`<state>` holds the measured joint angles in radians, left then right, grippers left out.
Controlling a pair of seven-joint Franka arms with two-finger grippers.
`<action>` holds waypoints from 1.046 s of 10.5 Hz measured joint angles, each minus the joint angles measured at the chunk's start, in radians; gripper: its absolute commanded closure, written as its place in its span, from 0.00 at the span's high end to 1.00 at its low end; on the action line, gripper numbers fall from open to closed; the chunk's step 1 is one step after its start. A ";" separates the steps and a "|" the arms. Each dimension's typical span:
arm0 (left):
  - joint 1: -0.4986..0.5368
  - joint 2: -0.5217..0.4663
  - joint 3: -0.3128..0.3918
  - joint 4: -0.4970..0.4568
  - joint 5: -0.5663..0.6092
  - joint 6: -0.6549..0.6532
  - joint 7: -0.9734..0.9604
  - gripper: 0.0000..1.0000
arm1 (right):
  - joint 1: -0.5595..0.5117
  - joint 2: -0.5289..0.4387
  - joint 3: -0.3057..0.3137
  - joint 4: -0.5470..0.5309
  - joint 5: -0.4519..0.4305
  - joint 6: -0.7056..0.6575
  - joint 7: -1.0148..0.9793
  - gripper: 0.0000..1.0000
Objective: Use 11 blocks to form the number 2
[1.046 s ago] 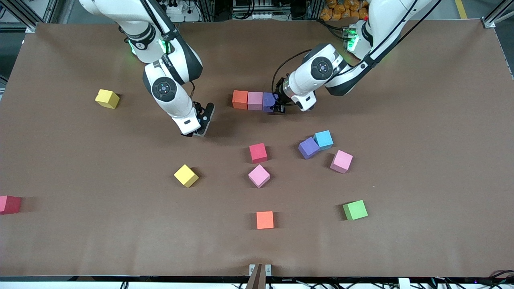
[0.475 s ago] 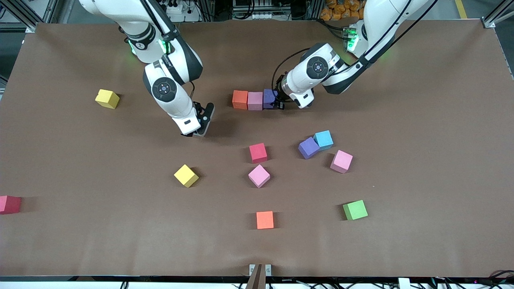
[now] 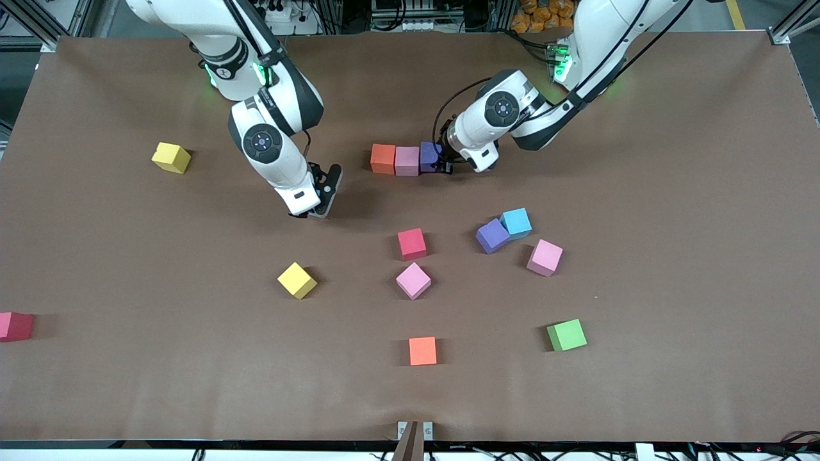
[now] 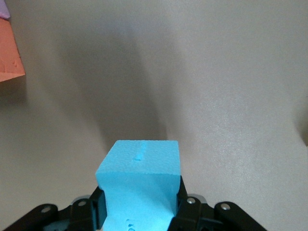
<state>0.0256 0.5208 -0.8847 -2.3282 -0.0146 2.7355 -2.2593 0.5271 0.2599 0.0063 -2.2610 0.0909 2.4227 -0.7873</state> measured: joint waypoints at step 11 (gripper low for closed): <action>-0.079 0.013 0.075 0.001 0.000 0.061 0.000 0.00 | 0.000 0.006 0.000 0.000 0.000 0.002 0.000 0.00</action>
<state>-0.0531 0.5341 -0.8095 -2.3274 -0.0146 2.7964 -2.2593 0.5271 0.2656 0.0060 -2.2609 0.0909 2.4244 -0.7878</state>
